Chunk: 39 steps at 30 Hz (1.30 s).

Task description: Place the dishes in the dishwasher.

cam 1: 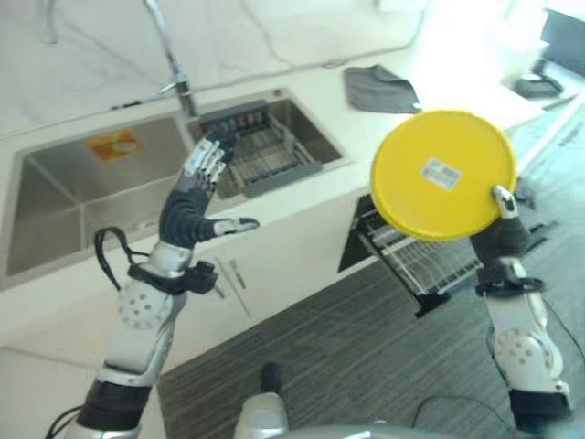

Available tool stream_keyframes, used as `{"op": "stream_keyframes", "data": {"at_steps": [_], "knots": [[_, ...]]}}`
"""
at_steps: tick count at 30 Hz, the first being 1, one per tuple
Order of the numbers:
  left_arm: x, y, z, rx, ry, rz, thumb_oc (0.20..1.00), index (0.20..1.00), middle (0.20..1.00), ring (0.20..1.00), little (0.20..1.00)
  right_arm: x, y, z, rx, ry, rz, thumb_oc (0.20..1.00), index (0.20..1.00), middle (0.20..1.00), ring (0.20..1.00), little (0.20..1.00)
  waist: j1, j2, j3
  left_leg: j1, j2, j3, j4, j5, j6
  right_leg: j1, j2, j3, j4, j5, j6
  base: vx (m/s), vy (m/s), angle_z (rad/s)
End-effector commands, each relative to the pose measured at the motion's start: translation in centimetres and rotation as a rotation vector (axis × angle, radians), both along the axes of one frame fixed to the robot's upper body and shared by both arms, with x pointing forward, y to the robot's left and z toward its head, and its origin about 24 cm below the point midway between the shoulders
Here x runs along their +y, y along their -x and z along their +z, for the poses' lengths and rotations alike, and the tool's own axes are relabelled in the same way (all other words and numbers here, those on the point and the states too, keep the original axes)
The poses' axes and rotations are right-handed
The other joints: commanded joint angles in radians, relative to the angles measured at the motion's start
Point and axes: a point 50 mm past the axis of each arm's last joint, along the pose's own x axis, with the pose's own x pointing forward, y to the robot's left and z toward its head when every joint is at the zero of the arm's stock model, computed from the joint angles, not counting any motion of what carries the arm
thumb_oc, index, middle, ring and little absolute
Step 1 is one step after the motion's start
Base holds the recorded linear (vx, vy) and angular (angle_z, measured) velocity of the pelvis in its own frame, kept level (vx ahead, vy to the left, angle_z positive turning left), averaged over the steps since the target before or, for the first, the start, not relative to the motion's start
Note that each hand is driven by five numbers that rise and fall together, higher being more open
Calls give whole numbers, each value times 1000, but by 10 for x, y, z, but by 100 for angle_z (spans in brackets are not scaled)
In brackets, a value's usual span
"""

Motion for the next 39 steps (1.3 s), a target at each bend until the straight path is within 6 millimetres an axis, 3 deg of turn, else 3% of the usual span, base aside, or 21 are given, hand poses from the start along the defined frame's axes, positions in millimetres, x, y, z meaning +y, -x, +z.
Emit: {"op": "stream_keyframes", "data": {"at_steps": [1, 3, 5, 7, 8, 10, 12, 13, 14, 19, 22, 26, 31, 33, 34, 36, 39], "knots": [[-5, 5, 26, -156, -79, 3, 1000, 1000, 1000, 1000, 1000, 2, -1, 42, -229, -62, -12, 200, 200, 200, 200, 200, -1, -45, -58, 134, -29, -5, -18, -192, -39, 88, -108, 60, -203, 246, 104, -214, -470, -51], [-7, 5, 27, -158, -60, 8, 1000, 1000, 1000, 1000, 1000, 3, -3, 44, -220, -53, 7, 200, 200, 200, 200, 200, -3, -44, -59, 120, 36, 15, -18, -159, -74, 90, -72, 46, -257, 214, 107, -294, -621, -35], [-7, 5, 23, -148, -54, 29, 1000, 1000, 1000, 1000, 1000, 7, -7, 46, -210, -50, 33, 200, 200, 200, 200, 200, -13, -48, -62, 110, 104, 52, -18, -122, -110, 70, -18, 54, -291, 201, 84, -267, -583, -36], [-5, 6, 16, -119, 8, 48, 1000, 1000, 1000, 1000, 1000, 14, -8, 48, -207, -24, 85, 200, 200, 200, 200, 200, -25, -51, -64, 102, 165, 90, -18, -79, -138, 49, 42, 79, -291, 183, 38, -149, -509, -22], [-4, 8, 13, -108, 16, 63, 1000, 1000, 1000, 1000, 1000, 17, -7, 49, -213, -16, 110, 200, 200, 200, 200, 200, -23, -52, -60, 106, 175, 78, -18, -77, -144, 48, 66, 96, -291, 174, 23, -83, -537, -41], [1, 14, 4, -82, 45, 95, 1000, 1000, 1000, 1000, 1000, 24, -5, 50, -220, 7, 157, 200, 200, 200, 200, 200, 0, -42, -52, 91, 156, 0, -4, -69, -139, 48, 98, 145, -291, 165, -3, -16, -415, -61], [4, 16, 2, -70, 45, 100, 1000, 1000, 1000, 1000, 1000, 28, -5, 50, -225, 12, 161, 200, 200, 200, 200, 200, 21, -36, -44, 68, 101, -32, 55, -102, -120, 62, 98, 155, -291, 157, -12, 32, -261, -67], [5, 17, 1, -64, 49, 93, 1000, 1000, 1000, 1000, 1000, 31, -6, 51, -237, 33, 157, 200, 200, 200, 200, 200, 33, -32, -42, 46, 40, -21, 108, -142, -94, 73, 96, 145, -291, 148, -14, 59, -215, -45], [4, 16, 1, -60, 55, 81, 1000, 1000, 1000, 1000, 1000, 32, -6, 53, -247, 35, 150, 200, 200, 200, 200, 200, 33, -30, -41, 32, 7, 22, 140, -165, -77, 81, 90, 124, -291, 145, -13, 76, -176, 10], [-6, 10, 2, -58, 47, 12, 1000, 1000, 1000, 1000, 1000, 36, -3, 55, -271, 14, 126, 200, 200, 200, 200, 200, 26, -22, -37, 15, -82, 182, 139, -193, -23, 138, 99, 26, -285, 119, -5, 162, -3, 88], [-9, 9, 2, -65, 30, 19, 1000, 1000, 1000, 1000, 1000, 39, -4, 49, -256, 12, 148, 200, 200, 200, 200, 200, 38, -24, -34, 48, -120, 112, 99, -202, 1, 133, 112, 49, -221, 84, -5, 305, 160, 34], [-6, 6, 10, -87, 6, -17, 1000, 1000, 1000, 1000, 1000, 31, -1, 41, -243, -12, 121, 200, 200, 200, 200, 200, 52, -49, -26, 99, -145, 42, 63, -212, 31, 78, 72, 31, -62, 86, 30, 365, 193, 17], [-7, 3, 10, -84, -15, -28, 1000, 1000, 1000, 1000, 1000, 35, 0, 32, -192, -67, 114, 200, 200, 200, 200, 200, 49, -42, -22, 131, -159, 18, 21, -221, 77, -7, 11, 15, 227, 186, 53, 223, 217, 41], [-6, 3, 9, -78, -36, -9, 1000, 1000, 1000, 1000, 1000, 36, 1, 30, -172, -78, 118, 200, 200, 200, 200, 200, 46, -42, -21, 136, -170, -6, 36, -242, 93, -60, -8, 48, 330, 204, 47, 218, 195, 31], [-5, 3, 9, -78, -41, -1, 1000, 1000, 1000, 1000, 1000, 37, 1, 29, -167, -79, 123, 200, 200, 200, 200, 200, 46, -41, -22, 134, -169, -10, 40, -246, 94, -67, -12, 49, 329, 206, 44, 194, 30, 18], [-4, 1, 12, -75, -48, 16, 1000, 1000, 1000, 1000, 1000, 35, -1, 25, -154, -89, 129, 200, 200, 200, 200, 200, 56, -50, -22, 138, -164, -36, 51, -251, 78, -57, -62, 30, 190, 214, 35, 163, -123, 11], [-4, 1, 15, -79, -40, 7, 1000, 1000, 1000, 1000, 1000, 33, -1, 23, -155, -96, 123, 200, 200, 200, 200, 200, 46, -68, -20, 151, -147, -60, 57, -263, 45, -55, -96, 54, -35, 269, 59, 160, -232, 5]]}}
